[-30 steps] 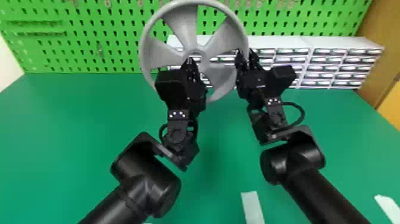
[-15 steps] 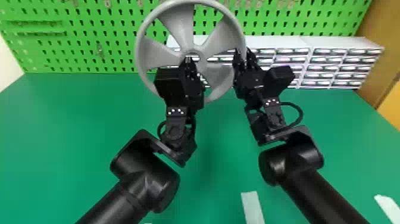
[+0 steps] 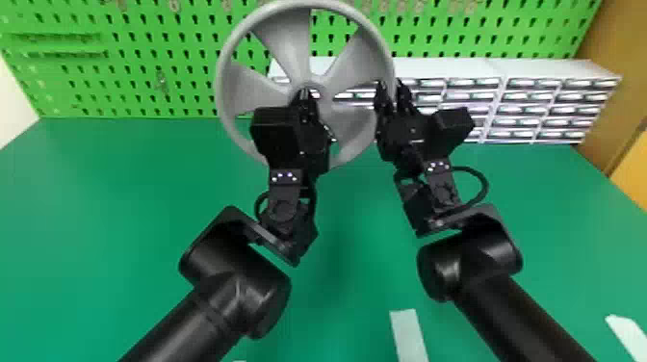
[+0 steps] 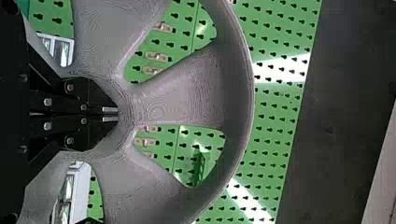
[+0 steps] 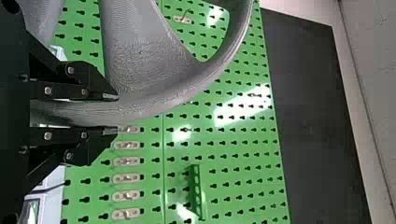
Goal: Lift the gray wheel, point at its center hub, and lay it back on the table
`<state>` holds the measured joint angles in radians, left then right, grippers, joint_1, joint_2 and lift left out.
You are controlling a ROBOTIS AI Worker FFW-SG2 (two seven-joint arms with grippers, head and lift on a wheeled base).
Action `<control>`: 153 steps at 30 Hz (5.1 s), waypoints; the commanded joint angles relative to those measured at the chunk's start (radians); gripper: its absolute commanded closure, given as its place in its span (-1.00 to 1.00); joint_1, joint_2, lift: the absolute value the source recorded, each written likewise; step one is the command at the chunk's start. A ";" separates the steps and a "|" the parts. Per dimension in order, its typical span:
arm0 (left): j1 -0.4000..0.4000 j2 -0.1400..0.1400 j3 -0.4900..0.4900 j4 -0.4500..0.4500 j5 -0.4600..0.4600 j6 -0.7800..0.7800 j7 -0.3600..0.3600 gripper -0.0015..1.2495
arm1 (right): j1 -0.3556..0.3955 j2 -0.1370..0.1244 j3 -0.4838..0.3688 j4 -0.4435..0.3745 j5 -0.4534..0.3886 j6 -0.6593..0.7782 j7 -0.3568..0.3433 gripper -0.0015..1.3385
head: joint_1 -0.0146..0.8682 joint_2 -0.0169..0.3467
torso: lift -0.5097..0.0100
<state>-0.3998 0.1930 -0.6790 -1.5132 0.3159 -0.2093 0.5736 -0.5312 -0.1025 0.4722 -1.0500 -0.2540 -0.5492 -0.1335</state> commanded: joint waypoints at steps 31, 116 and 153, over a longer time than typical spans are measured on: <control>0.001 -0.003 0.007 0.007 0.002 -0.005 -0.011 0.85 | -0.001 -0.002 -0.001 -0.001 -0.004 0.000 0.000 0.88 | 0.60 -0.64 | 0.59; 0.291 0.008 0.033 -0.318 -0.075 0.079 0.089 0.85 | 0.003 -0.006 -0.046 0.010 0.027 0.032 0.000 0.88 | 0.60 -0.64 | 0.59; 0.592 0.016 0.457 -0.645 -0.169 0.252 0.002 0.83 | 0.011 -0.020 -0.078 0.010 0.033 0.040 0.000 0.88 | 0.60 -0.64 | 0.59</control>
<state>0.1728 0.2085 -0.2730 -2.1463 0.1459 0.0427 0.5882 -0.5205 -0.1212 0.3968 -1.0400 -0.2209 -0.5093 -0.1335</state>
